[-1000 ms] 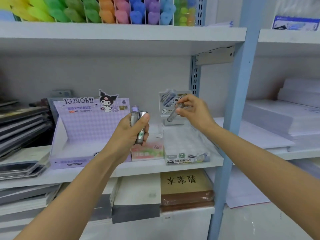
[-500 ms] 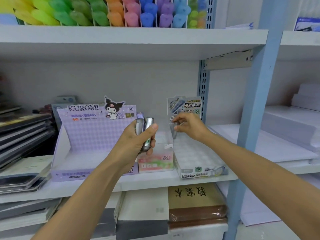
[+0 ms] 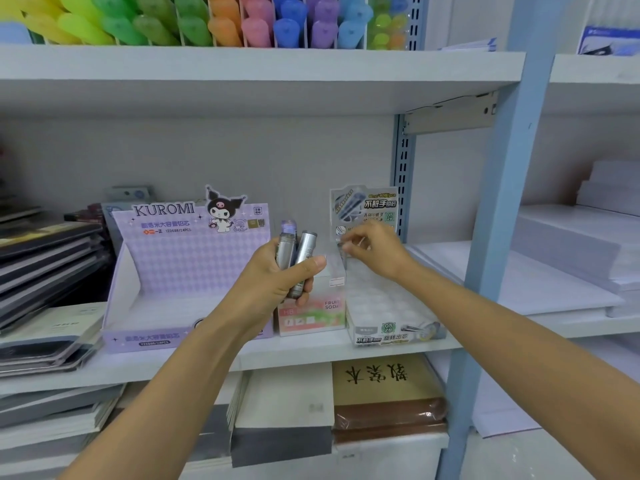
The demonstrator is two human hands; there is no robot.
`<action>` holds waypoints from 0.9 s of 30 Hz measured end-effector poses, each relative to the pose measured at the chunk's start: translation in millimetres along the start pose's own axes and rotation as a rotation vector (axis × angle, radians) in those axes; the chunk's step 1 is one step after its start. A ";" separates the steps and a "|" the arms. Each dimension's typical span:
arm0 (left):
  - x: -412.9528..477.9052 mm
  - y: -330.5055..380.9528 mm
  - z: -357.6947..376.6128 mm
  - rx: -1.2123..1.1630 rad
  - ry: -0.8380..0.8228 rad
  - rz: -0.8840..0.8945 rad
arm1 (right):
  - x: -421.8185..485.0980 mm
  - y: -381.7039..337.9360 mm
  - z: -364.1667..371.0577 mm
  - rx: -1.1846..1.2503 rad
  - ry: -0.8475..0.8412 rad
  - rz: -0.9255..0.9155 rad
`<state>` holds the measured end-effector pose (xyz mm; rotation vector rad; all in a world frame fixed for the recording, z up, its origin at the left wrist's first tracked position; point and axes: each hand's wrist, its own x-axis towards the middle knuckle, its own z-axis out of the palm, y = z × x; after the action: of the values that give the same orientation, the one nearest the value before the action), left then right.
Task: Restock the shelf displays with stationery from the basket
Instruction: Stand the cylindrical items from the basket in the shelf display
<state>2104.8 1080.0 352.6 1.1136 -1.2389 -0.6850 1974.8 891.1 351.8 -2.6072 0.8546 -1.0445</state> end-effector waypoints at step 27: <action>-24.0 27.0 32.5 -0.180 0.277 0.004 | -92.4 -69.4 -43.9 0.917 0.053 -0.103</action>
<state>2063.7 1101.9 366.7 1.0174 -0.9245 -0.6038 1921.5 1002.4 358.3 -1.8493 0.1508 -1.1639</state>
